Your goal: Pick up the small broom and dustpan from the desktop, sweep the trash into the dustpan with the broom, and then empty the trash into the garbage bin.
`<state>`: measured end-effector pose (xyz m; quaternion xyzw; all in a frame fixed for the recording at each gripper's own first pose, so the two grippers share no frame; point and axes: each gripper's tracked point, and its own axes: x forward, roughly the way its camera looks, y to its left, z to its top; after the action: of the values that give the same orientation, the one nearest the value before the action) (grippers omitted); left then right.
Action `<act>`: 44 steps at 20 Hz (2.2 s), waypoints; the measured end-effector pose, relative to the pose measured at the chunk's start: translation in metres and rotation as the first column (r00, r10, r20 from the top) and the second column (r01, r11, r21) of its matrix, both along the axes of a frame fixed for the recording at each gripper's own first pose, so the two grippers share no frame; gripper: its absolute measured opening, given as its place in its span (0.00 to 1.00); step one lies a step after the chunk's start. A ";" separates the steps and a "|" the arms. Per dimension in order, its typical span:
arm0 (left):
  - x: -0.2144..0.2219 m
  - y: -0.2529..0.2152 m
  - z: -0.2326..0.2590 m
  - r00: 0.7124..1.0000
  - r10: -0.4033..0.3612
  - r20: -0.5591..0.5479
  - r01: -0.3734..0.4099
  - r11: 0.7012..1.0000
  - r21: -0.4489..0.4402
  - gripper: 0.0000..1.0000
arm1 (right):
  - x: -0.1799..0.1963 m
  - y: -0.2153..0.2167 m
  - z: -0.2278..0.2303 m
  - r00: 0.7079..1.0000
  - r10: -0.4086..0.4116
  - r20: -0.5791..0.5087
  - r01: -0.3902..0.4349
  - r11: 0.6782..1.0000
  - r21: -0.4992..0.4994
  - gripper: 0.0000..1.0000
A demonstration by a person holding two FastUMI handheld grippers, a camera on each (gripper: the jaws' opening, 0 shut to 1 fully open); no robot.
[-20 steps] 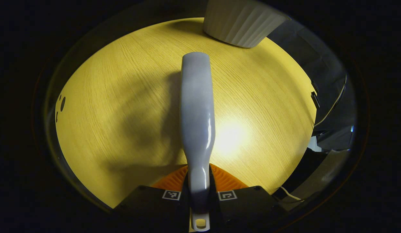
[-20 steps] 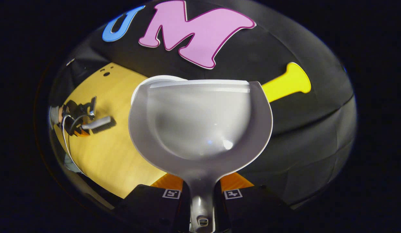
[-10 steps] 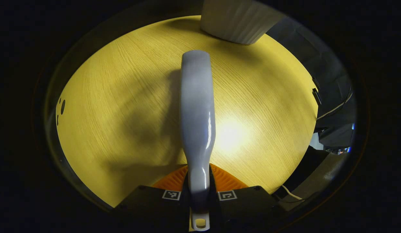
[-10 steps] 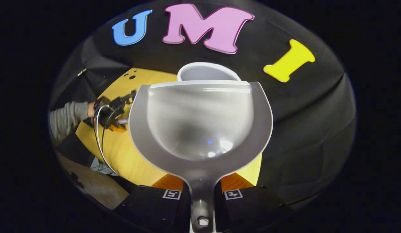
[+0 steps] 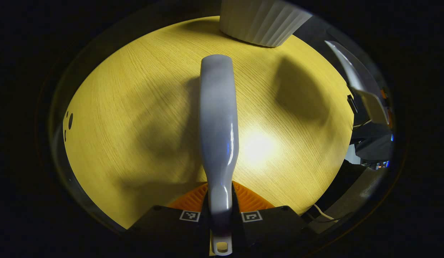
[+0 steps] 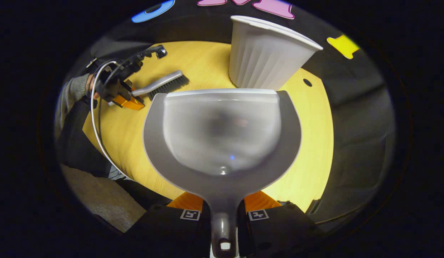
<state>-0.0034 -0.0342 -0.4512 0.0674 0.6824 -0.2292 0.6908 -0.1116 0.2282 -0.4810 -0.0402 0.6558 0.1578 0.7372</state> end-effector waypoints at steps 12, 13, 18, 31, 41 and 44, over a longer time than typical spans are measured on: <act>0.000 0.000 0.000 1.000 -0.003 -0.004 0.003 1.000 0.013 0.28 | 0.000 0.032 -0.078 0.995 -0.026 -0.094 0.021 0.999 -0.045 0.34; -0.001 0.000 0.000 1.000 -0.004 -0.006 0.004 1.000 0.015 0.28 | -0.001 0.035 -0.079 0.994 -0.031 -0.103 0.027 0.999 -0.038 0.34; -0.001 0.000 0.000 1.000 -0.006 -0.012 0.006 1.000 0.021 0.32 | -0.001 0.039 -0.078 0.991 -0.065 -0.114 0.064 0.998 -0.010 0.31; -0.010 -0.008 0.003 0.994 -0.096 -0.042 0.100 0.990 0.096 0.76 | 0.003 0.038 -0.031 0.986 -0.153 -0.063 0.159 0.982 0.097 1.00; 0.022 0.000 0.087 0.949 -0.088 0.302 0.062 0.994 0.095 0.98 | 0.029 0.028 0.015 0.968 -0.215 0.126 0.203 0.974 0.103 0.99; 0.038 -0.010 0.139 0.870 -0.004 0.494 -0.011 1.000 0.027 0.99 | 0.048 0.030 0.049 0.934 -0.287 0.212 0.260 0.954 0.148 1.00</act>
<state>0.0341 -0.0444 -0.3122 0.1322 0.4867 -0.1933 0.8416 -0.0639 0.2578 -0.4315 0.0770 0.5543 0.0861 0.8242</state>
